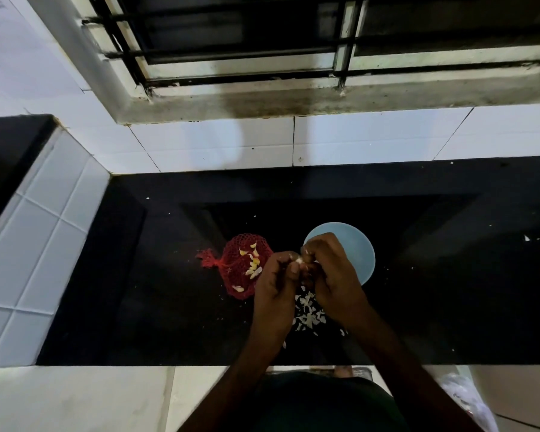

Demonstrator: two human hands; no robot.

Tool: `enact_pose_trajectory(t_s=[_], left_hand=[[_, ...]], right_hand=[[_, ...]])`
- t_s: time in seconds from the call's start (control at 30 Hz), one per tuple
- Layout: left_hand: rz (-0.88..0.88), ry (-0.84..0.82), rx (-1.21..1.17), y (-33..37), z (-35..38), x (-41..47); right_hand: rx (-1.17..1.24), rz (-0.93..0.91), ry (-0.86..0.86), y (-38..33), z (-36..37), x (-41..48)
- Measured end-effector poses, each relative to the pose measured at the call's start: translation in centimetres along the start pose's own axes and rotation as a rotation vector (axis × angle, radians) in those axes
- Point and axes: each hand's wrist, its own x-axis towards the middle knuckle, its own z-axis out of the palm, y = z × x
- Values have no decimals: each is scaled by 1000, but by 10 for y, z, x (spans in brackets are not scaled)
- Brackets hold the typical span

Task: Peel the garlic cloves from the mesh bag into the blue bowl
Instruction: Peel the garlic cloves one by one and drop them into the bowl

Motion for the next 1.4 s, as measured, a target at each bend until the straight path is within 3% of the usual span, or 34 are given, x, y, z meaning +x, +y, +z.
enact_pose_trajectory(t_s=[0.5,0.67,0.93,1.23,1.4], left_hand=[[-36,-17,-176,-1,-13,1],[-26,-41,-195,-2,-19,2],[-62,-51,-194,1,-19,-3],[-71,-80,-139,4,-14,-11],[-70,-43,-132,3,-10,-13]], right_hand=[[175,110,-31,-1,-8,-6],[148,27,-88,-2,-17,-3],[279,72,-2,-4,-21,-2],[105,-9,-323,-11,-28,1],[49,2,-210,-7,-14,-8]])
